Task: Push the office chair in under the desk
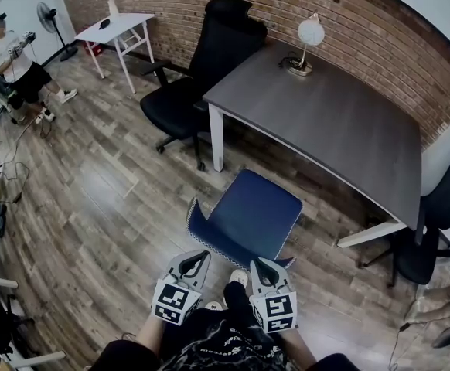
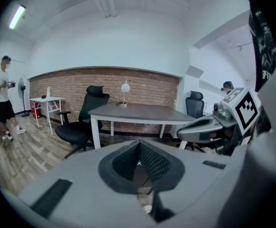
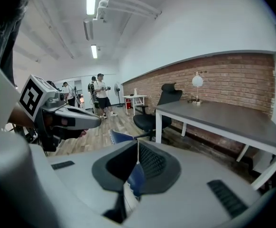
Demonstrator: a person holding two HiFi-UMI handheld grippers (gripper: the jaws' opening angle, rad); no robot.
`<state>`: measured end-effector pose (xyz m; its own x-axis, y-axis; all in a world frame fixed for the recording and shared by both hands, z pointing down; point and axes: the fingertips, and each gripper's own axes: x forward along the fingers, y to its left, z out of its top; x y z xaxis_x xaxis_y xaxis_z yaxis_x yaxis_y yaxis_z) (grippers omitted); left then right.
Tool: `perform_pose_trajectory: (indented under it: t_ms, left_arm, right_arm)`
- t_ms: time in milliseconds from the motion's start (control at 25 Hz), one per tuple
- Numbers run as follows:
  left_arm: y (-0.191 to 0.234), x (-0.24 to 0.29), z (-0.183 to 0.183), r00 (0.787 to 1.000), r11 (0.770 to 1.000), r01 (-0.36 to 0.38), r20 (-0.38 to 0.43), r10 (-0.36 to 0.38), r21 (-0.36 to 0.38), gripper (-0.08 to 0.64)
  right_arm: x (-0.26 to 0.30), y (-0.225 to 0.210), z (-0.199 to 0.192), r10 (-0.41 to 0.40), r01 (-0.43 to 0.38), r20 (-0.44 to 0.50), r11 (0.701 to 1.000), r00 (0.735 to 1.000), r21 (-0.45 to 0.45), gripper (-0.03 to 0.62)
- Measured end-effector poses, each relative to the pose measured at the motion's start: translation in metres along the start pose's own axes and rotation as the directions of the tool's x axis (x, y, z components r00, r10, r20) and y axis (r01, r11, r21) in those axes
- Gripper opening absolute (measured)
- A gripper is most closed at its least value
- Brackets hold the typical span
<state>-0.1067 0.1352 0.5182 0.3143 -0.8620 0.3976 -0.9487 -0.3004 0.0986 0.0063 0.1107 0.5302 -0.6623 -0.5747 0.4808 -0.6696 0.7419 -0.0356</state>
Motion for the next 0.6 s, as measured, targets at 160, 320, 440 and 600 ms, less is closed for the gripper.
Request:
perform_pose_trajectory:
  t_ms: [160,320,440,600]
  left_arm:
    - [0.001,0.018,0.003,0.999,1.000,0.027,-0.028,-0.026,0.013,0.008]
    - [0.003,0.033,0.010,0.996,0.998,0.067,-0.053,-0.066,0.006,0.008]
    - [0.005,0.047,0.017,0.988,0.992,0.126,-0.089,-0.123,0.028,0.008]
    - [0.005,0.058,0.013,0.968,0.969,0.201,-0.177,-0.175,0.142,0.008]
  right_arm:
    - [0.012,-0.011,0.003,0.017,-0.017,-0.012,1.000,1.000,0.006,0.006]
    - [0.021,-0.025,0.003,0.023,-0.022,-0.019,0.998,1.000,0.051,0.006]
    - [0.032,-0.033,0.007,0.065,-0.063,-0.025,0.996,0.998,0.065,0.006]
    - [0.037,-0.029,0.005,0.162,-0.156,-0.063,0.984,0.985,0.085,0.007]
